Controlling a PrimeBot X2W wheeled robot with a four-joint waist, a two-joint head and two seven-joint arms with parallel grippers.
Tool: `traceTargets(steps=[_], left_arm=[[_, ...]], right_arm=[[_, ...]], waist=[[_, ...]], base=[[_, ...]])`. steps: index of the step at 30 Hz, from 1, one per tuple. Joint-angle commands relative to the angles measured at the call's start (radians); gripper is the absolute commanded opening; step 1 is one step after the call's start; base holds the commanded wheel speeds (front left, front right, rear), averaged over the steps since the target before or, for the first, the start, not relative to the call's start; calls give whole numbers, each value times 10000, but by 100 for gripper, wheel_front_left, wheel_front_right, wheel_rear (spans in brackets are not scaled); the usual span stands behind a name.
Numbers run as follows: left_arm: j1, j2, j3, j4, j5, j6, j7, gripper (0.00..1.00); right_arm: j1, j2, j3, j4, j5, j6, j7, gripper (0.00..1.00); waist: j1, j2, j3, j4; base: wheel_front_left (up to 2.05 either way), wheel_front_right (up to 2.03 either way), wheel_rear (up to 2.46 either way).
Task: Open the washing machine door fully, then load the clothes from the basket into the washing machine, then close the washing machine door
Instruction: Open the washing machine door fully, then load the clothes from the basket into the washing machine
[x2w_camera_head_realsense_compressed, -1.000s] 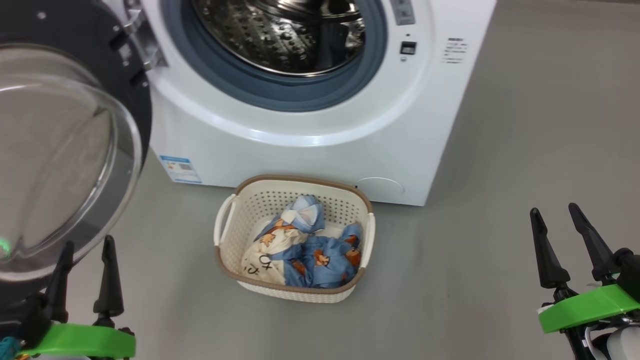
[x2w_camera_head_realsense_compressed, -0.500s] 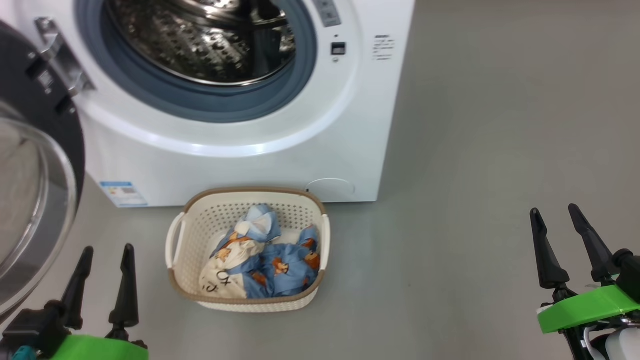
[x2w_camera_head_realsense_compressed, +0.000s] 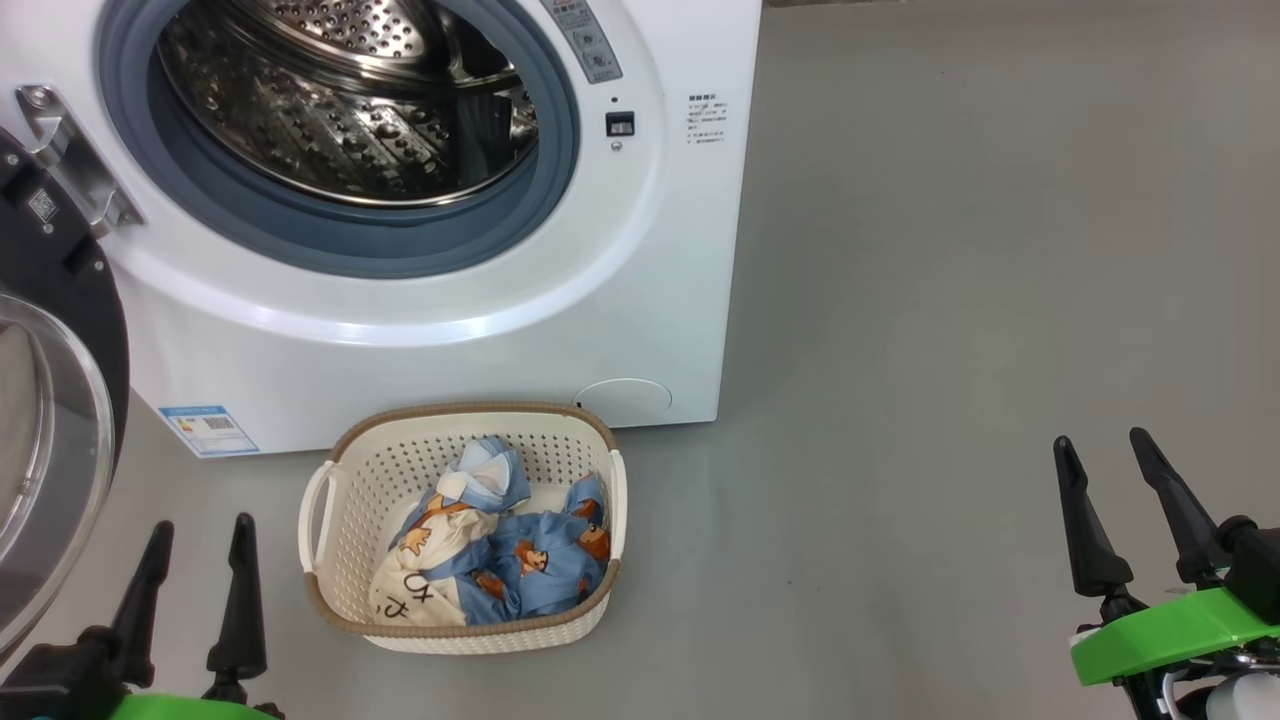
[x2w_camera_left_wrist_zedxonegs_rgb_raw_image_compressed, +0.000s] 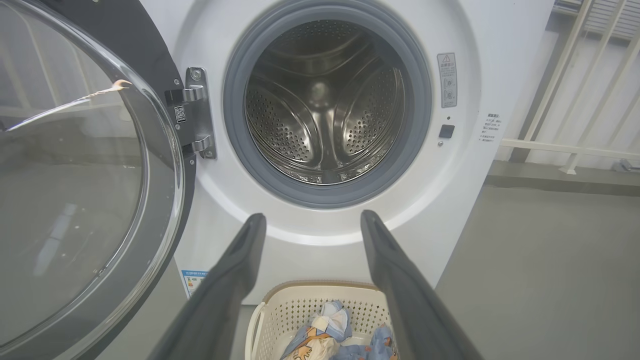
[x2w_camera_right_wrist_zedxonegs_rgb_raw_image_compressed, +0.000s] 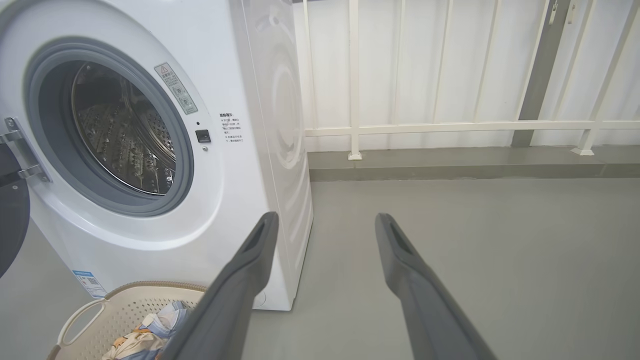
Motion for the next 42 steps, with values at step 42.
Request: traceTargets(steps=[42], left_arm=[[-528, 323, -92, -319, -234, 6, -53, 100]], right_arm=[[-249, -16, 117, -294, -110, 54, -122, 100]], waist=[[0, 0, 411, 79]], base=[[49, -85, 36]])
